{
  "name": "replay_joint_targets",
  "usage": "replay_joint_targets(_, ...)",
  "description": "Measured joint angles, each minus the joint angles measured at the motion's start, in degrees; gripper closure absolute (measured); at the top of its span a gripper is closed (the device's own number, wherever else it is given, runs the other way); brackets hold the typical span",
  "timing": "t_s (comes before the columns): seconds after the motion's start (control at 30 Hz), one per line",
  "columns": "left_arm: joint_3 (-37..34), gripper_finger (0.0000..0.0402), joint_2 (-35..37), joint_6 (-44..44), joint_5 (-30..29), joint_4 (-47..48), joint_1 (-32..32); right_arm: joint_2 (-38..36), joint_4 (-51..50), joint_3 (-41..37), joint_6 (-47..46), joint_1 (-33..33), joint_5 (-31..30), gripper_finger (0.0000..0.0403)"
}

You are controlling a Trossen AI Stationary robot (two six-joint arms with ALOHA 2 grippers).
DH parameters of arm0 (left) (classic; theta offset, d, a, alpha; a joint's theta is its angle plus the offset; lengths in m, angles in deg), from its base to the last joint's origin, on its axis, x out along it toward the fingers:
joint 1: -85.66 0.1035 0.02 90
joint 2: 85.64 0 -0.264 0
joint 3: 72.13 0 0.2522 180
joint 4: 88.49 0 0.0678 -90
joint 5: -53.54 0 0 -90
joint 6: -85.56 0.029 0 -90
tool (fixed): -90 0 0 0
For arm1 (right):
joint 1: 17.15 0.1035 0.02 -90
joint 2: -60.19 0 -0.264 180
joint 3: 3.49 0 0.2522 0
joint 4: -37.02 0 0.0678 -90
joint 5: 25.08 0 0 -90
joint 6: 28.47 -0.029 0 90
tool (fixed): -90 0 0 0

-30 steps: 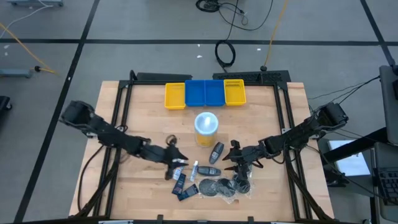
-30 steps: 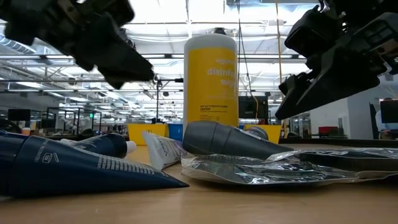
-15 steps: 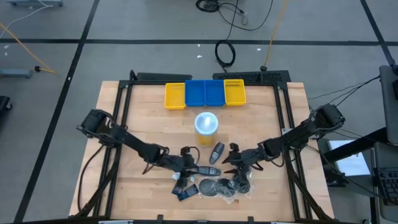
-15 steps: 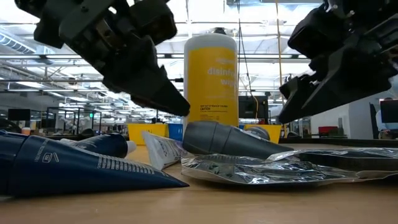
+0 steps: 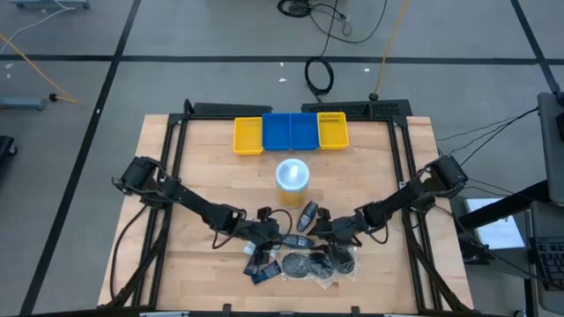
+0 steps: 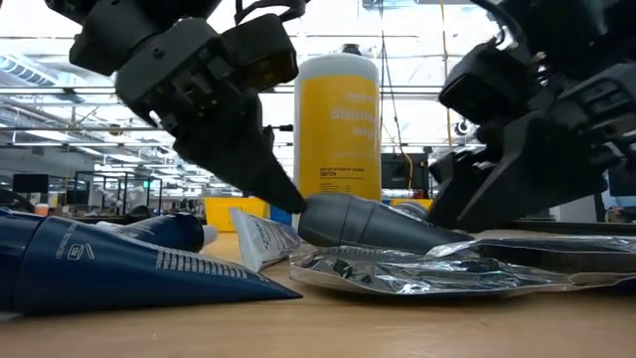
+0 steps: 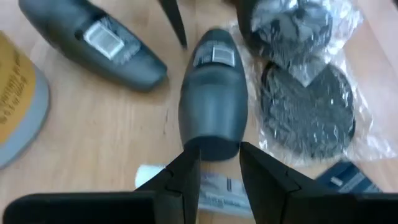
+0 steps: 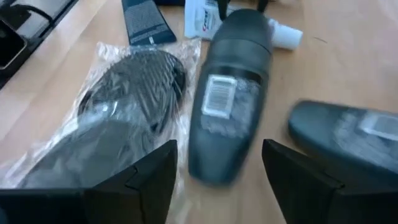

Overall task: Pick & Place Travel size toiletries
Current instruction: Put the deodorant into the right blue basket

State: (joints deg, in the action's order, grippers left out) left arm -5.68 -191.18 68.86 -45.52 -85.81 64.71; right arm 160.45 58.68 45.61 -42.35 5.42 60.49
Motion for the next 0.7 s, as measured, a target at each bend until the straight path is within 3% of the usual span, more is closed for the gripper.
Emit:
replay_joint_targets(0.23,0.0,0.0289,0.04,0.33,0.07,-2.28,-0.02,3.95,-1.3,3.82,1.64,-0.27,1.25,0.0145)
replay_joint_targets(0.7,-0.02,0.0289,0.04,0.26,1.09,-2.72,-0.02,4.3,-2.26,6.5,1.08,-2.12,1.31,0.0147)
